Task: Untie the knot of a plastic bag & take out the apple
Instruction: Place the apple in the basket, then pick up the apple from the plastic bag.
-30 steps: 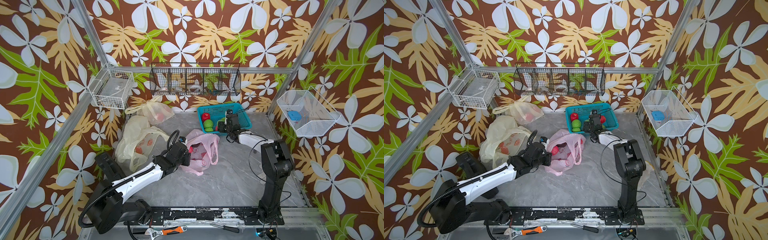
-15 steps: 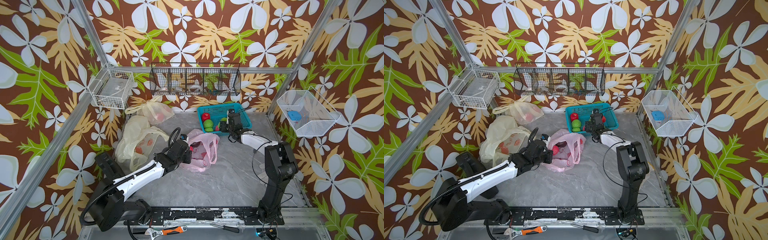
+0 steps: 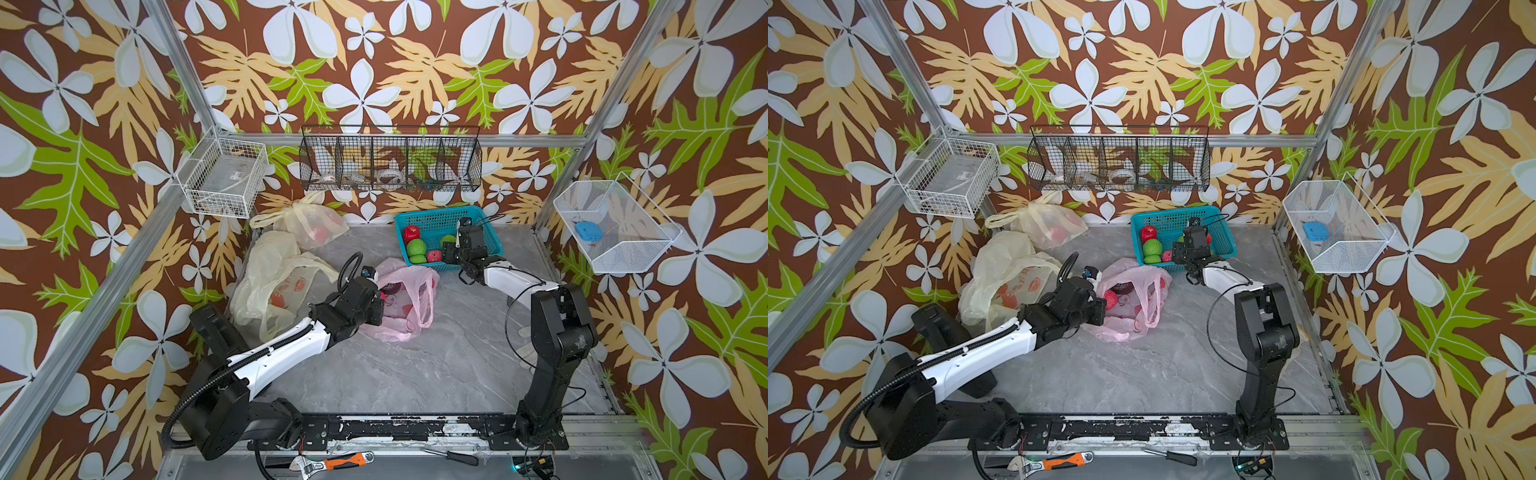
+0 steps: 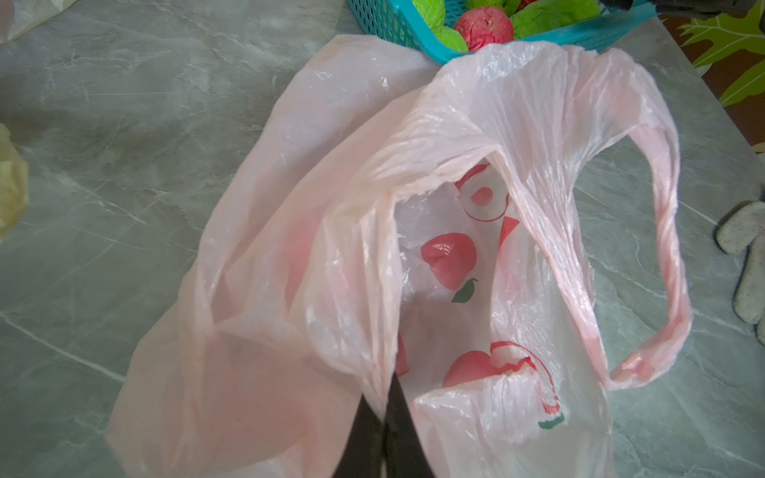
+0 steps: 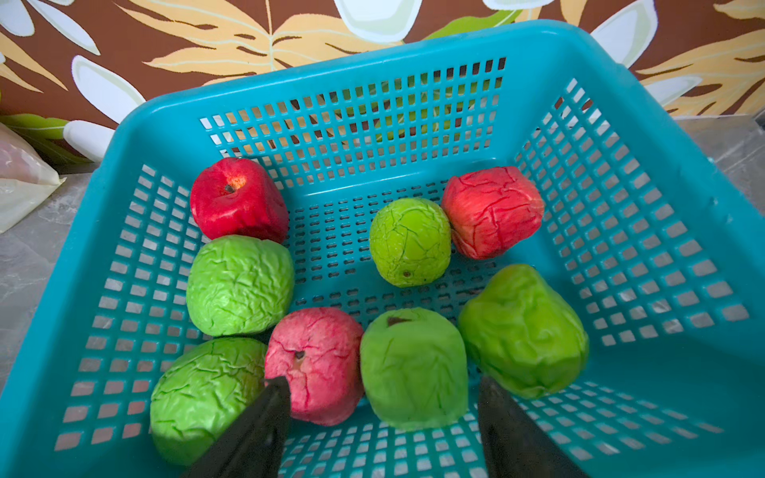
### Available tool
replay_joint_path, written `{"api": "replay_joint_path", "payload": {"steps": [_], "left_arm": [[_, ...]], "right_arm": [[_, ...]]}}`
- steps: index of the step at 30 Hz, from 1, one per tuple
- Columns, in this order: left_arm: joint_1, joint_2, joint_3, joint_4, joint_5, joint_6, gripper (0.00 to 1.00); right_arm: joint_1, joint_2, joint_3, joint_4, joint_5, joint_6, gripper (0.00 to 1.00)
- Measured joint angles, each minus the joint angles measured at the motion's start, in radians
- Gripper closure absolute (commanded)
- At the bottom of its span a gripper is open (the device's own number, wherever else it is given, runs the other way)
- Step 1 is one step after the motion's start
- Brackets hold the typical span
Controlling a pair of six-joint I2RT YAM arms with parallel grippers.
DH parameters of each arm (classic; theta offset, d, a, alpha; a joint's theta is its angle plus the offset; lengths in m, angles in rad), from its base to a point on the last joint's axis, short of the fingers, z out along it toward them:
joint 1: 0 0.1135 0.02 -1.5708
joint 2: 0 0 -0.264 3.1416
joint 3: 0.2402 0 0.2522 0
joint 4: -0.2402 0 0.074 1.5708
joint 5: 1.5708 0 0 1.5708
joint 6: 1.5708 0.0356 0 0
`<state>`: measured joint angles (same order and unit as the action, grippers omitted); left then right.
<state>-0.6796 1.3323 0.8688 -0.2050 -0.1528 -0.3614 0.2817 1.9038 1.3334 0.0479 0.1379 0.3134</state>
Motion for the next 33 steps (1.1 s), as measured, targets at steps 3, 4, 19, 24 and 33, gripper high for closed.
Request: {"api": "replay_joint_path", "payload": {"steps": [3, 4, 19, 24, 33], "left_arm": [[0.0, 0.008, 0.002, 0.001, 0.001, 0.0, 1.0], [0.0, 0.01, 0.001, 0.001, 0.002, 0.0, 1.0], [0.0, -0.034, -0.049, 0.006, 0.016, -0.03, 0.71], [0.0, -0.033, -0.024, 0.0, -0.005, -0.033, 0.45], [0.008, 0.048, 0.031, -0.026, -0.106, -0.003, 0.35]], "right_arm": [[0.0, -0.005, -0.012, 0.003, -0.01, 0.0, 0.28], [0.0, -0.013, -0.024, 0.004, -0.011, 0.0, 0.28], [0.213, -0.322, -0.319, 0.018, -0.032, 0.045, 0.3], [0.428, -0.448, -0.427, 0.029, 0.077, 0.037, 0.45], [0.663, -0.341, -0.522, 0.226, 0.064, 0.016, 0.57]]}}
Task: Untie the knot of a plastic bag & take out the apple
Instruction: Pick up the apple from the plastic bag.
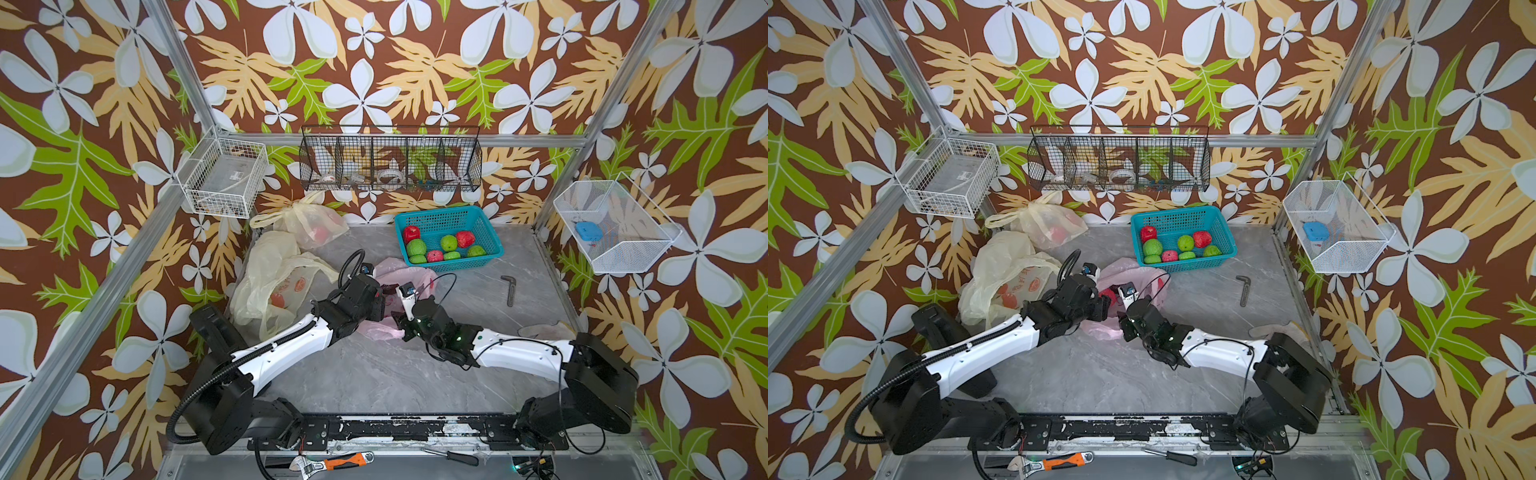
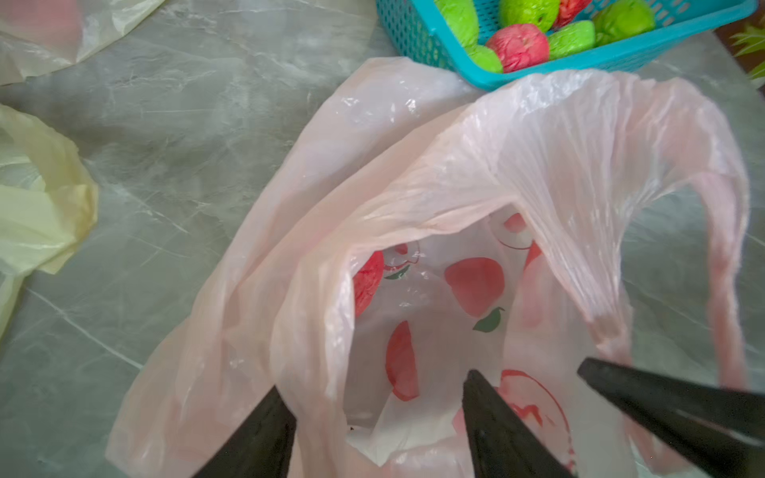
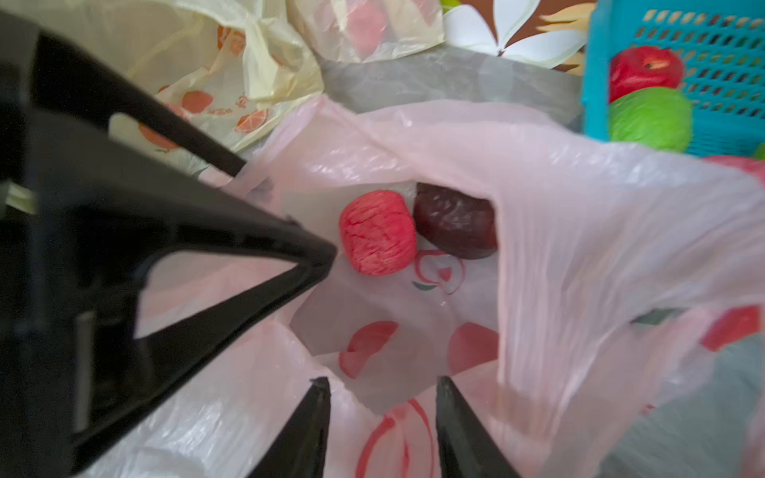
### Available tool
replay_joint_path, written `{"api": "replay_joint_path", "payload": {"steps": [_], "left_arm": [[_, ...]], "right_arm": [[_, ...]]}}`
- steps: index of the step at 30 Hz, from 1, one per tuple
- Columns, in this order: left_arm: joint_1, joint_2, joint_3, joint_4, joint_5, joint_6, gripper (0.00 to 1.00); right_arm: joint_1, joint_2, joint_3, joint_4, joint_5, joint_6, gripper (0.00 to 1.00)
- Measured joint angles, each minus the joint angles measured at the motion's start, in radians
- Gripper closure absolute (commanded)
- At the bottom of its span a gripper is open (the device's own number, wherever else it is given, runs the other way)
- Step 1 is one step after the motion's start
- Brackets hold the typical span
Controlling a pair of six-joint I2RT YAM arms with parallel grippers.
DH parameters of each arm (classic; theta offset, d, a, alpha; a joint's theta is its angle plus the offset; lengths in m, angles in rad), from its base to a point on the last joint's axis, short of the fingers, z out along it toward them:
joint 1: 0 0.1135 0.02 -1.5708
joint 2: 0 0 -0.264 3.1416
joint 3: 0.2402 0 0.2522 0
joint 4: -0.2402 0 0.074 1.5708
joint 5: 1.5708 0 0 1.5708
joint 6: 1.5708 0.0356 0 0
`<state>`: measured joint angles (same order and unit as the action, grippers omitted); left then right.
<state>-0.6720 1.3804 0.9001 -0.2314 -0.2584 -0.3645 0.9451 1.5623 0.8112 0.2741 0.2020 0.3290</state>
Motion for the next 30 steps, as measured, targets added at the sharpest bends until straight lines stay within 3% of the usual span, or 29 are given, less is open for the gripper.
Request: {"api": "replay_joint_path", "payload": {"steps": [4, 8, 14, 19, 22, 26, 30], "left_arm": [[0.004, -0.004, -0.045, -0.013, -0.057, -0.002, 0.35], [0.009, -0.046, -0.1, -0.019, -0.111, -0.024, 0.43], [0.027, -0.097, -0.163, -0.009, -0.155, -0.04, 0.67], [0.029, -0.112, -0.182, 0.011, -0.16, -0.05, 0.88], [0.029, -0.116, -0.186, 0.018, -0.15, -0.052, 1.0], [0.029, -0.124, -0.179, 0.022, -0.116, -0.056, 1.0], [0.029, -0.151, -0.173, 0.033, -0.079, -0.056, 1.0]], "right_arm": [[0.05, 0.092, 0.003, 0.062, -0.073, 0.003, 0.57], [0.067, 0.13, -0.006, 0.125, -0.14, 0.005, 0.58], [0.07, 0.11, -0.037, 0.166, -0.178, -0.022, 0.57], [0.061, 0.096, 0.006, 0.126, -0.101, -0.043, 0.57], [0.055, 0.126, 0.081, 0.062, -0.018, -0.046, 0.5], [0.04, 0.193, 0.165, 0.0, 0.018, -0.055, 0.27], [0.004, 0.253, 0.184, 0.022, 0.009, -0.064, 0.23]]}}
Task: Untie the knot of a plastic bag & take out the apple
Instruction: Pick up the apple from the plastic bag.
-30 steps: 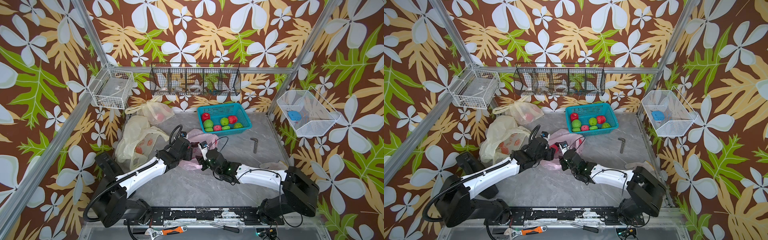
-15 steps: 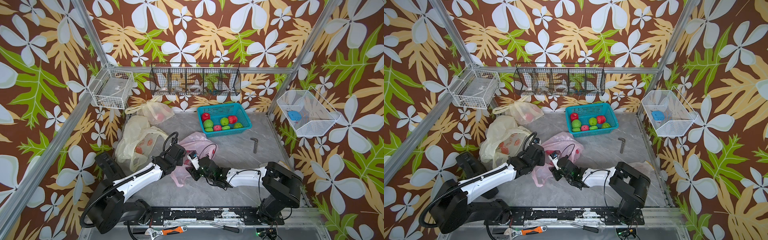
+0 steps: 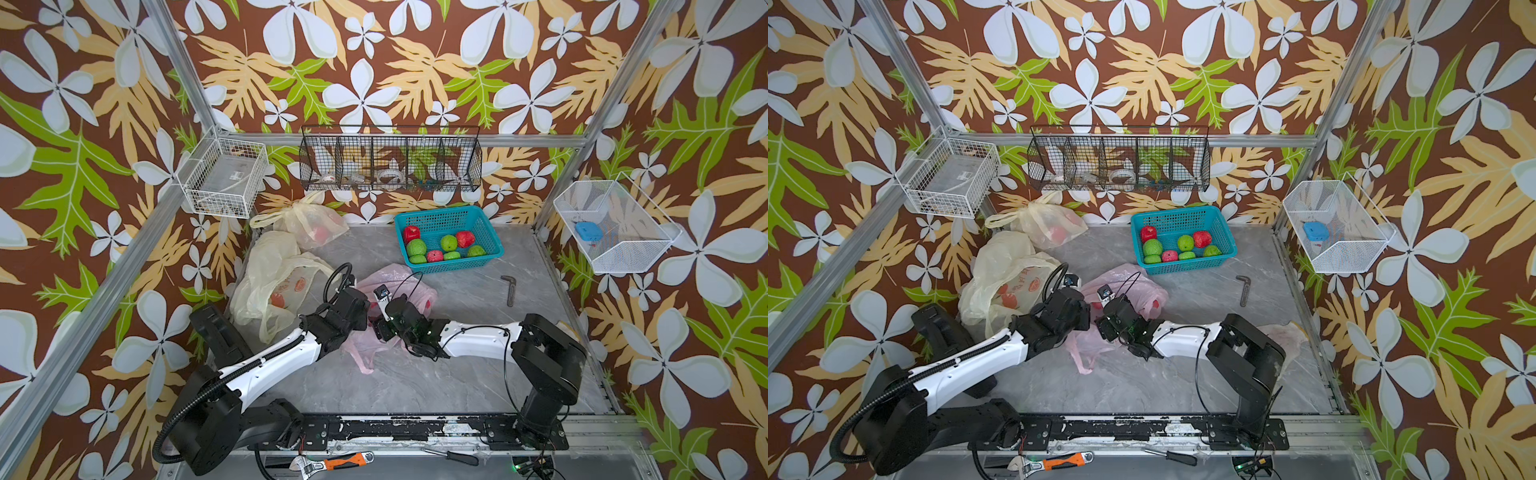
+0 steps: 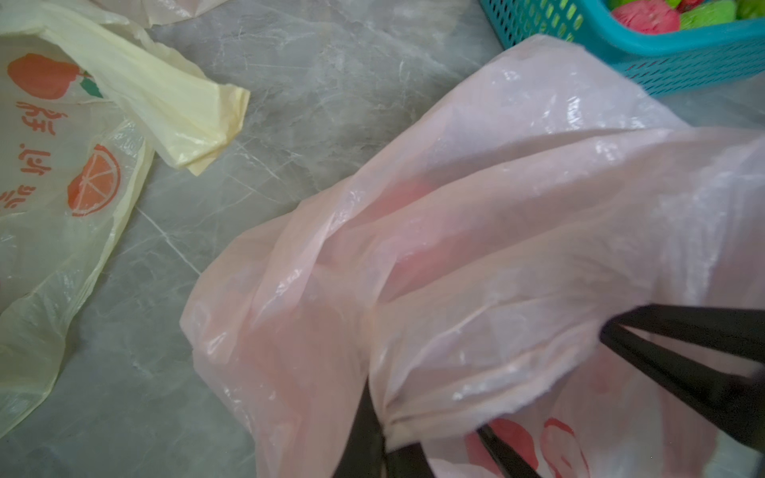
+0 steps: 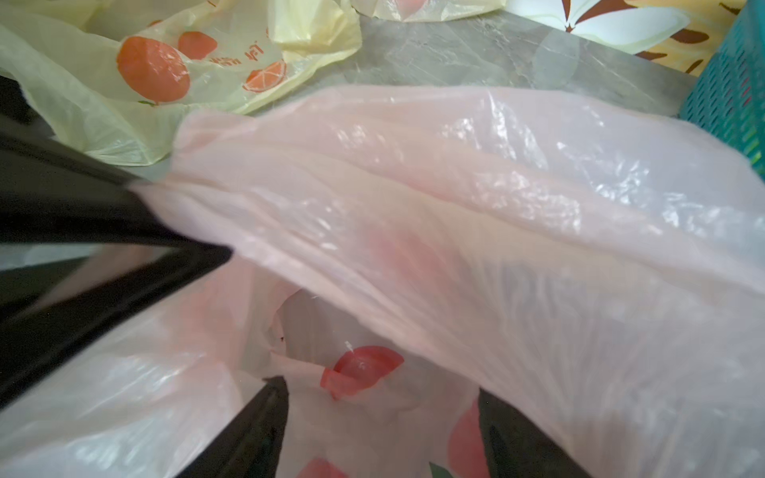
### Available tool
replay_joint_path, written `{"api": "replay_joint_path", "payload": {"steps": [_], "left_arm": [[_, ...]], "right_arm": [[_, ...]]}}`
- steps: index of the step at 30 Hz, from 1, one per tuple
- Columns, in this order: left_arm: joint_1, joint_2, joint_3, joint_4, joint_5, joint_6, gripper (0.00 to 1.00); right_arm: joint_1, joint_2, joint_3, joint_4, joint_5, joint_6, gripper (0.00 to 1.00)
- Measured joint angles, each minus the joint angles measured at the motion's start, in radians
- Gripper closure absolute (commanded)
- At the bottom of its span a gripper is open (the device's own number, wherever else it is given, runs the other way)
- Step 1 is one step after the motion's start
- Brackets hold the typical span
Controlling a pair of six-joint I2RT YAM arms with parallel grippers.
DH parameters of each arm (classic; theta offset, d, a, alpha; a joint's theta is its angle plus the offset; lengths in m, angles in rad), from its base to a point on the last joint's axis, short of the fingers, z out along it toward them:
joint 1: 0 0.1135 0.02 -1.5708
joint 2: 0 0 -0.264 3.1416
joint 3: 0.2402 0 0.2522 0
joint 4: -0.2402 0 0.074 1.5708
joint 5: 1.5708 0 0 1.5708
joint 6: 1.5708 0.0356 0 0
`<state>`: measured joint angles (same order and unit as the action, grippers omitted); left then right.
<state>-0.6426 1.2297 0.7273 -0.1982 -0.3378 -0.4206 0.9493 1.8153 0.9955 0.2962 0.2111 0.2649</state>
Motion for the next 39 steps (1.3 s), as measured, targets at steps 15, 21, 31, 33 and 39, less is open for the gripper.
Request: {"api": "replay_joint_path", "payload": {"steps": [15, 21, 31, 33, 39], "left_arm": [[0.036, -0.098, 0.037, 0.012, 0.195, 0.056, 1.0], [0.043, -0.106, 0.023, 0.011, 0.247, 0.064, 1.0], [0.043, -0.201, -0.063, 0.014, 0.281, 0.082, 1.0], [0.043, -0.213, -0.081, 0.009, 0.265, 0.082, 1.0], [0.043, -0.232, -0.119, -0.008, 0.217, 0.055, 1.0]], "right_arm": [[-0.074, 0.251, 0.131, 0.313, -0.184, -0.186, 0.18], [-0.076, 0.365, 0.227, 0.352, -0.245, -0.217, 0.35], [-0.076, 0.323, 0.144, 0.407, -0.245, -0.213, 0.67], [-0.076, 0.276, 0.098, 0.414, -0.226, -0.214, 0.68], [-0.074, 0.119, -0.039, 0.419, -0.182, -0.217, 0.68]]}}
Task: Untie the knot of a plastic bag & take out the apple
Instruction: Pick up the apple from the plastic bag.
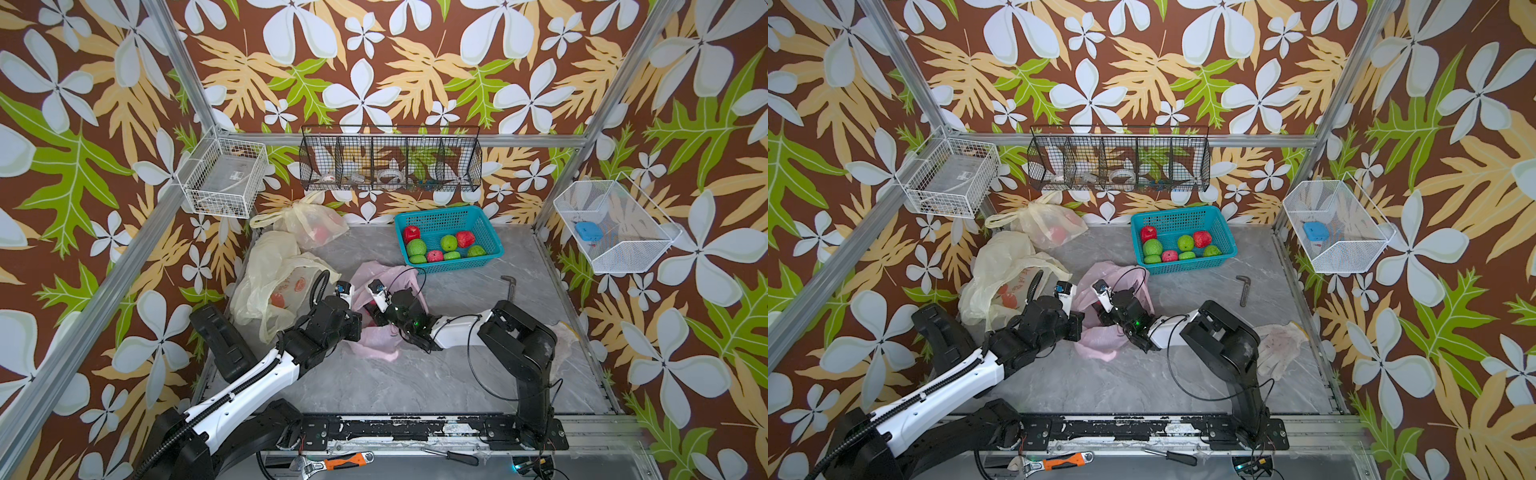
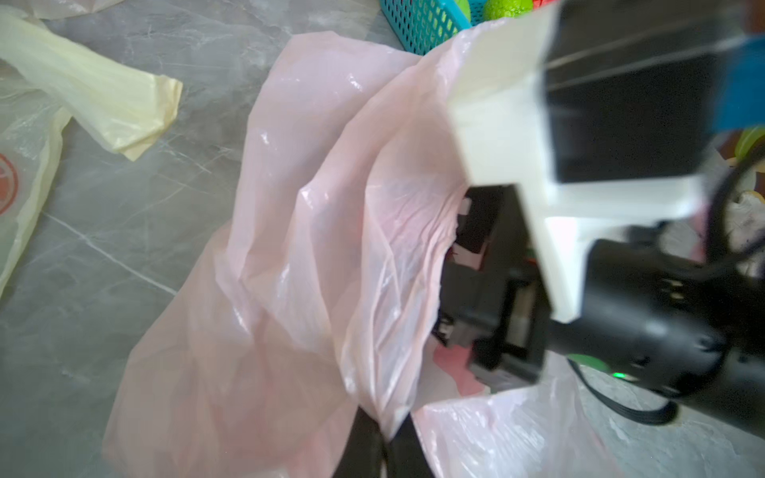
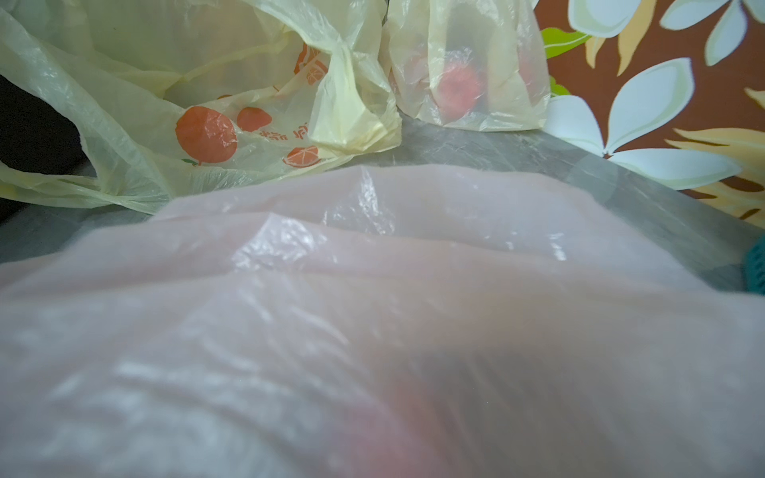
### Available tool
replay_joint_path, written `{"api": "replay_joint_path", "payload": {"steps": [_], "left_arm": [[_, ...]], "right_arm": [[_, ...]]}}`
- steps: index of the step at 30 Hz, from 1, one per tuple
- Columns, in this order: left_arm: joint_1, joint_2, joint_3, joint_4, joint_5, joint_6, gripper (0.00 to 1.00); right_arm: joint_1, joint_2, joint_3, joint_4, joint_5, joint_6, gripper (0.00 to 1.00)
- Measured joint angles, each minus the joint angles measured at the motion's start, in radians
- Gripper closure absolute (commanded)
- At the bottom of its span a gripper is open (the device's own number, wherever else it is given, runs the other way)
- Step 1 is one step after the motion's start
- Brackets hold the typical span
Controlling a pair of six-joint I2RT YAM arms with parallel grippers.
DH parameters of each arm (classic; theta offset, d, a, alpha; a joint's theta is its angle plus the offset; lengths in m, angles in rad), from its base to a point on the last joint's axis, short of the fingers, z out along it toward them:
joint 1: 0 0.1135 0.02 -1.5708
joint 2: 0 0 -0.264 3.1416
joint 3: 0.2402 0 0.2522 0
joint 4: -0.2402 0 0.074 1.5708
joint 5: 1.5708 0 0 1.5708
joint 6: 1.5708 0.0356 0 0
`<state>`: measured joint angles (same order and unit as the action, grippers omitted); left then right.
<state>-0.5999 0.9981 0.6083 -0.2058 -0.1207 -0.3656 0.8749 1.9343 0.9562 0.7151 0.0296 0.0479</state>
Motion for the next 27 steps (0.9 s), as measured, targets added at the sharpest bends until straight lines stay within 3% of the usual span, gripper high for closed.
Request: {"api": "replay_joint_path", "payload": {"steps": [12, 27], "left_arm": [[0.0, 0.012, -0.034, 0.023, -0.031, -0.055, 1.0], [0.0, 0.08, -0.047, 0.073, 0.0, -0.104, 1.0]], "right_arm": [[0.089, -0.262, -0.193, -0.098, 0.03, 0.005, 0.66], [0.1, -0.476, -0.158, -0.186, 0.035, 0.03, 0.64]]}}
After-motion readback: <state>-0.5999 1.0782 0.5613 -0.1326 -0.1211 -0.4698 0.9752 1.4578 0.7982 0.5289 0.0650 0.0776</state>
